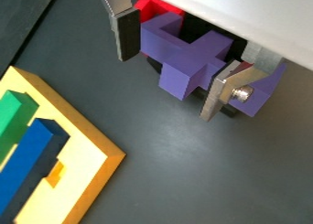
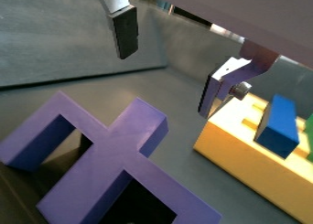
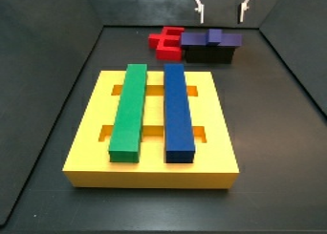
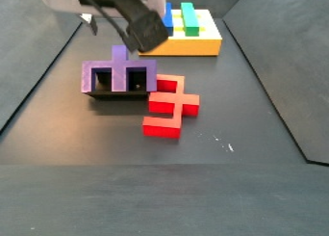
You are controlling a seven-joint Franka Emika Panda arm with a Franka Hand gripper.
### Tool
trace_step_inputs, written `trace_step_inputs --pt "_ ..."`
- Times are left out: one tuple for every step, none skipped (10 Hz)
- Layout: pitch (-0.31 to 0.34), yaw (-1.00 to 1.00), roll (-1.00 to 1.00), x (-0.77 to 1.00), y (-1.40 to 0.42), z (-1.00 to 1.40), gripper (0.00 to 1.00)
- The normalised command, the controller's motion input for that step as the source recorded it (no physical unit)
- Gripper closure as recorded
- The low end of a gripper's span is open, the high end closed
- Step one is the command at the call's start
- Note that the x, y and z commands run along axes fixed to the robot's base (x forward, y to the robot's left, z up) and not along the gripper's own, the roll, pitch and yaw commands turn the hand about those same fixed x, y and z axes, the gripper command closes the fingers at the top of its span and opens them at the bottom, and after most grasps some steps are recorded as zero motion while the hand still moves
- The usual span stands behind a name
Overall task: Pick up the purple object. Move up. Place the purple object on the fixture. Regrasp the purple object. Move to above the board. Insert the purple object.
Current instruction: Regrasp the purple object.
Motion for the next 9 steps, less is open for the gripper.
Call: trace_step_inputs --pt "0.000 0.07 1.00 0.06 0.00 0.00 0.00" --pt "0.000 0.07 1.00 0.04 0.03 0.03 0.00" --pt "0.000 0.09 1.00 0.03 0.00 0.05 0.00" --pt "0.000 0.14 1.00 0.03 -0.10 0.11 0.00" --pt "0.000 0.22 1.00 0.04 -0.24 0.15 0.00" --pt "0.000 0.22 1.00 0.00 -0.26 0.10 0.00" --pt "0.000 0.22 1.00 0.03 -0.23 0.07 0.00" --pt "0.000 0.16 1.00 0.03 -0.20 0.00 0.00" --pt "0.000 0.12 1.00 0.00 -0.11 0.00 0.00"
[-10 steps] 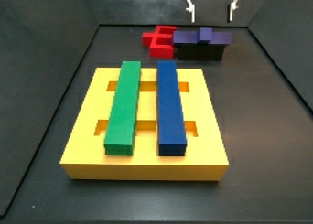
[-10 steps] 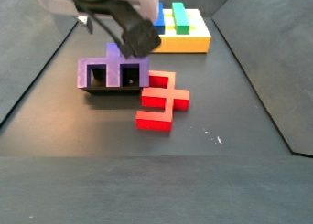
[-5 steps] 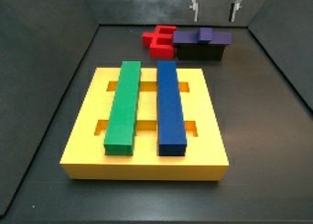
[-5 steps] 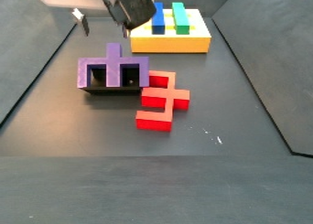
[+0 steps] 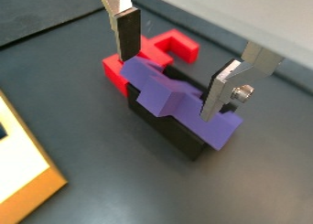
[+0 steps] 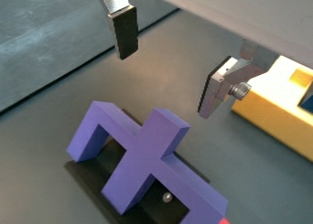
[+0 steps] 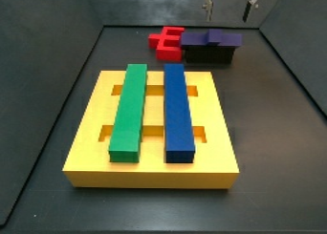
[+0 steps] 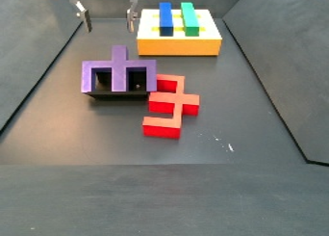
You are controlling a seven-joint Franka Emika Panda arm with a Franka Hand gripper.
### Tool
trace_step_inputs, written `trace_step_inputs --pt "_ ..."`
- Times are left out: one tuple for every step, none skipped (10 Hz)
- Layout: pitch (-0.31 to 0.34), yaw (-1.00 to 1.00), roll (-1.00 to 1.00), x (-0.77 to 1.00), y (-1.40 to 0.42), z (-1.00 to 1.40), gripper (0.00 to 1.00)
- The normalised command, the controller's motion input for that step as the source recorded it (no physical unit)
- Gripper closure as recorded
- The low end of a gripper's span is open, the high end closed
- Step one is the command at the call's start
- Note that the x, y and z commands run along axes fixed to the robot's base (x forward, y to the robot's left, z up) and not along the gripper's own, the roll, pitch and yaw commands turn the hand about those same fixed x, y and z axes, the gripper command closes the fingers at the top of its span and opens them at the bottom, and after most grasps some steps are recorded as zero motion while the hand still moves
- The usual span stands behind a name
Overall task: Pick up the purple object. Move up. Place the purple object on the fixture. Regrasp the purple object. Move to above the board. Insert the purple object.
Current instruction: Regrasp the purple object.
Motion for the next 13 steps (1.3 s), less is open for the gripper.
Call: trace_step_inputs --pt "0.000 0.12 1.00 0.00 -0.08 0.01 0.00" --pt "0.000 0.11 0.93 0.00 -0.06 0.04 0.00" --pt "0.000 0.10 0.86 0.00 -0.06 0.07 0.00" --pt "0.000 0.09 0.65 0.00 -0.05 0.13 0.00" --pt "0.000 0.09 0.55 0.00 -0.02 0.14 0.00" --pt "0.000 0.07 0.44 0.06 0.00 0.16 0.00" --pt "0.000 0.06 0.35 0.01 0.00 0.15 0.00" --pt "0.000 0.04 0.30 0.00 0.00 0.15 0.00" --pt "0.000 0.02 0.27 0.01 0.00 0.13 0.00" --pt "0.000 0.03 0.28 0.09 0.00 0.09 0.00" --pt "0.000 0.01 0.36 0.00 0.00 0.07 0.00" --pt "0.000 0.00 0.38 0.00 0.00 0.07 0.00" --pt "-0.011 0.00 0.37 -0.08 0.00 0.06 0.00"
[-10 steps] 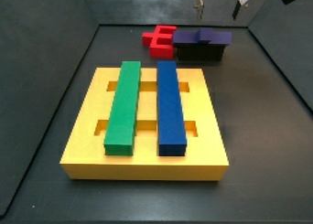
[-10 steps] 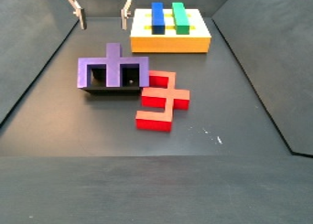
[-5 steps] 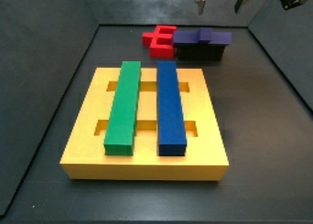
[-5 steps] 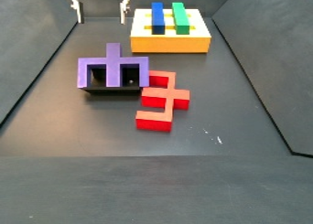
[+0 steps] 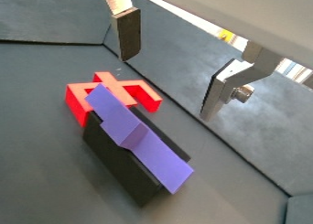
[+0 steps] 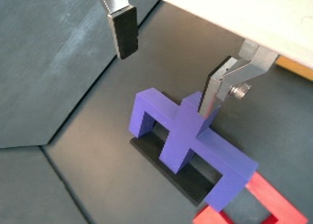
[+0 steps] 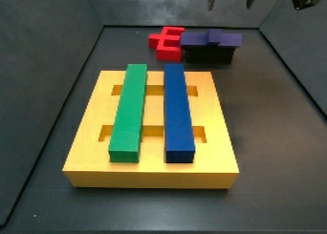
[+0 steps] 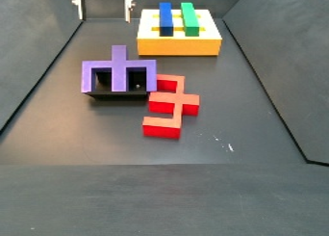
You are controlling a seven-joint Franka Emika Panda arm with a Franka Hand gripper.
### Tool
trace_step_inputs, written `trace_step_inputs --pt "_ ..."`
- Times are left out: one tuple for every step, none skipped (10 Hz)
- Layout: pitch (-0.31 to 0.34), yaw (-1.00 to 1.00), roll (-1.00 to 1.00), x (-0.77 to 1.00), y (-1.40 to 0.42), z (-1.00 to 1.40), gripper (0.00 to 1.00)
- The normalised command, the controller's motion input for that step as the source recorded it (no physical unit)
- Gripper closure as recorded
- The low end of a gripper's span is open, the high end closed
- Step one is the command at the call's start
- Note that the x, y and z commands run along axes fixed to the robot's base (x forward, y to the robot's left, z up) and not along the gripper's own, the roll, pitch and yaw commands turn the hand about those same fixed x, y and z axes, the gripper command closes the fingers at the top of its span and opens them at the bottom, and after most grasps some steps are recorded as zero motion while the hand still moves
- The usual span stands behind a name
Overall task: Pick up the purple object. Move up. Place the purple object on the fixture. Regrasp the purple object. Move to above the board. Insert the purple object.
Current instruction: Regrasp the purple object.
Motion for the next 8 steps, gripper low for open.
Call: trace_step_inputs --pt "-0.006 0.00 0.35 -0.04 0.00 0.06 0.00" --pt "0.000 0.00 0.34 0.00 0.00 0.06 0.00" --pt "0.000 0.00 0.38 0.00 0.00 0.17 0.00" --pt "0.000 0.00 -0.03 0.00 0.00 0.00 0.00" --pt "0.000 0.00 0.00 0.00 0.00 -0.04 0.00" --pt "-0.266 0.00 0.06 -0.03 0.00 -0.67 0.00" --pt "-0.386 0.03 0.27 -0.29 0.00 -0.70 0.00" --pt "-0.051 0.08 0.42 -0.07 -0.05 -0.52 0.00"
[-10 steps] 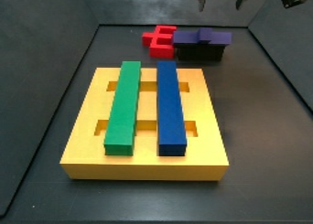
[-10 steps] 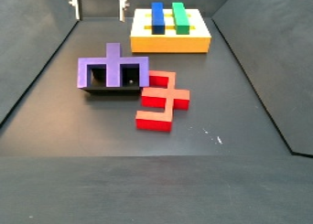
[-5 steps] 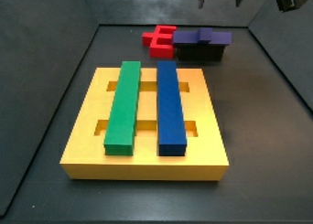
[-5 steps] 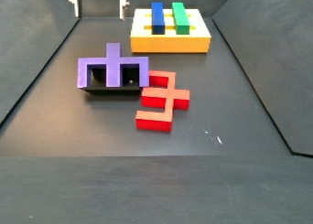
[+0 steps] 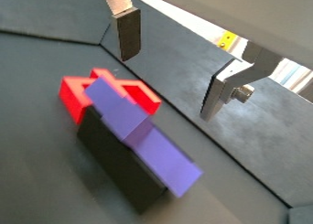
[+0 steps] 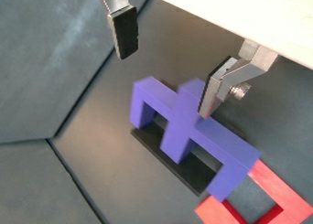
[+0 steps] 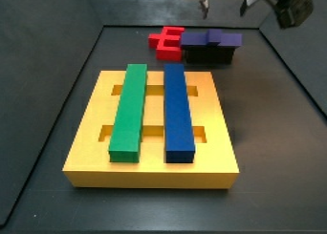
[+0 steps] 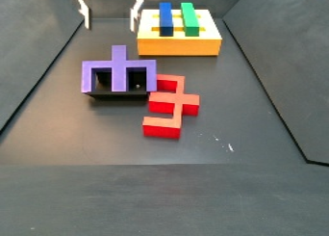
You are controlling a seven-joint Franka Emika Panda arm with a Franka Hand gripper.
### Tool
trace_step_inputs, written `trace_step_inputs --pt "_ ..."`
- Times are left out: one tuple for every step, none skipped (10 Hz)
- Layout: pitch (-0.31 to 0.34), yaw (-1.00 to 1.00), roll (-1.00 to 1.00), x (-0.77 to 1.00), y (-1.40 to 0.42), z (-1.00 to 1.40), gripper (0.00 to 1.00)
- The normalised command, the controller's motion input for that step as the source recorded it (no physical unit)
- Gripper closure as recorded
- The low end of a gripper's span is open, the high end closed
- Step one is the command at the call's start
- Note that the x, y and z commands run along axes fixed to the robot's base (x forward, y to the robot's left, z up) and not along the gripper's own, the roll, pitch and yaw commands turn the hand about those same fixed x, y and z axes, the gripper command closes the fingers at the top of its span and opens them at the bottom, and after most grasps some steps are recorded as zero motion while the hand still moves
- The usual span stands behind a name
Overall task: Pick up the purple object. Move up. Place the purple object on the fixture. Regrasp the purple object. Move to above the board. Insert the purple object.
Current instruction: Regrasp the purple object.
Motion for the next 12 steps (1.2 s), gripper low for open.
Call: trace_step_inputs --pt "-0.023 0.06 0.79 -0.14 -0.07 -0.55 0.00" --pt "0.000 0.10 0.84 0.00 -0.18 -0.38 0.00" --pt "0.097 0.01 0.64 0.08 -0.19 -0.27 0.00" --pt "0.117 0.05 0.60 0.16 -0.11 -0.25 0.00" --pt "0.157 0.15 0.70 0.25 -0.09 -0.27 0.00" --pt "0.129 0.14 0.76 0.19 -0.07 -0.26 0.00" --pt "0.043 0.05 0.71 0.00 -0.01 -0.22 0.00" --pt "0.000 0.00 0.57 -0.16 0.00 -0.14 0.00" --pt "0.000 0.00 0.25 0.00 0.00 -0.12 0.00" --pt "0.000 0.05 0.15 0.00 0.00 -0.14 0.00" --pt "0.000 0.07 0.05 0.00 0.10 -0.18 0.00" --pt "-0.029 0.11 0.00 0.00 0.09 -0.15 0.00"
